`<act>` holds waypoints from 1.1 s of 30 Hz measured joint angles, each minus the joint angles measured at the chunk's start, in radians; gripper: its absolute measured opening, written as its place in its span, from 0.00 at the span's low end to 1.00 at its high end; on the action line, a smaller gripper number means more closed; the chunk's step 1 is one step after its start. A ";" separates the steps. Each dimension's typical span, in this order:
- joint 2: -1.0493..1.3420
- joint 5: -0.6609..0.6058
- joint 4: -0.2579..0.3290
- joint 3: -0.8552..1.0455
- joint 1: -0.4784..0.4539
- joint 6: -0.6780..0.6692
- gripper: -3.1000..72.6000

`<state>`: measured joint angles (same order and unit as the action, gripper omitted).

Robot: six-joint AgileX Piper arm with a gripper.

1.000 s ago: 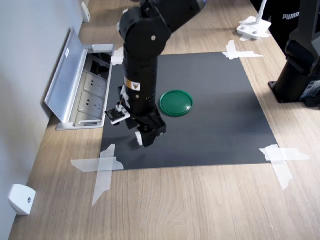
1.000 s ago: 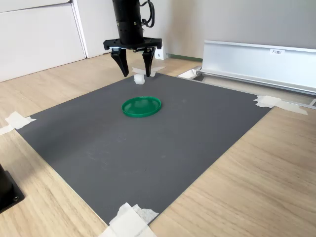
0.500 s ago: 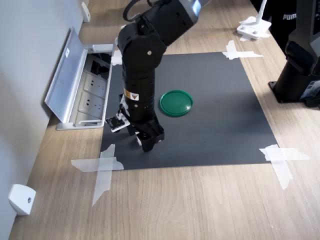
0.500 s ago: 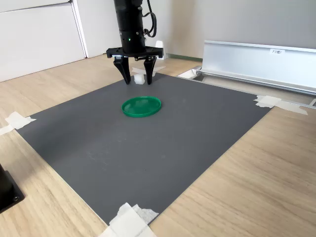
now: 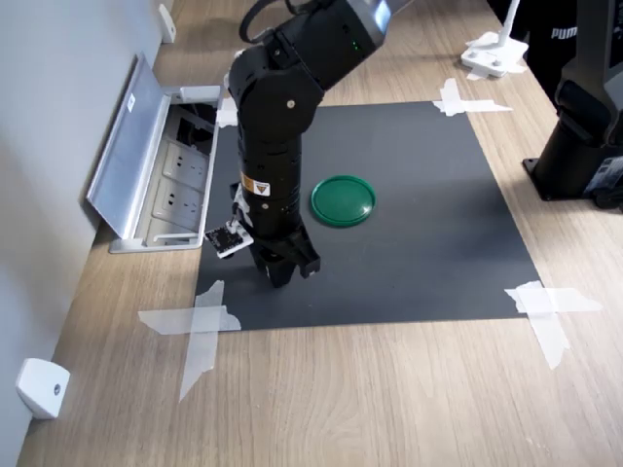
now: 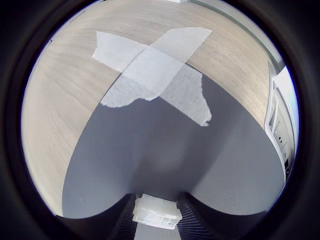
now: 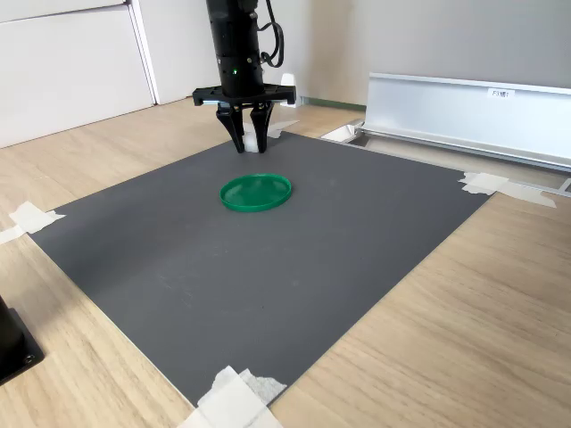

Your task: Grasp a white terminal and put it on the green lid.

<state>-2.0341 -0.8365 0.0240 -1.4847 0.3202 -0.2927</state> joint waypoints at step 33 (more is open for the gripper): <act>0.455 -0.154 -0.017 0.207 -0.163 -0.428 0.44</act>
<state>-1.5793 -0.9905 0.0072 -1.2774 0.1572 -0.7205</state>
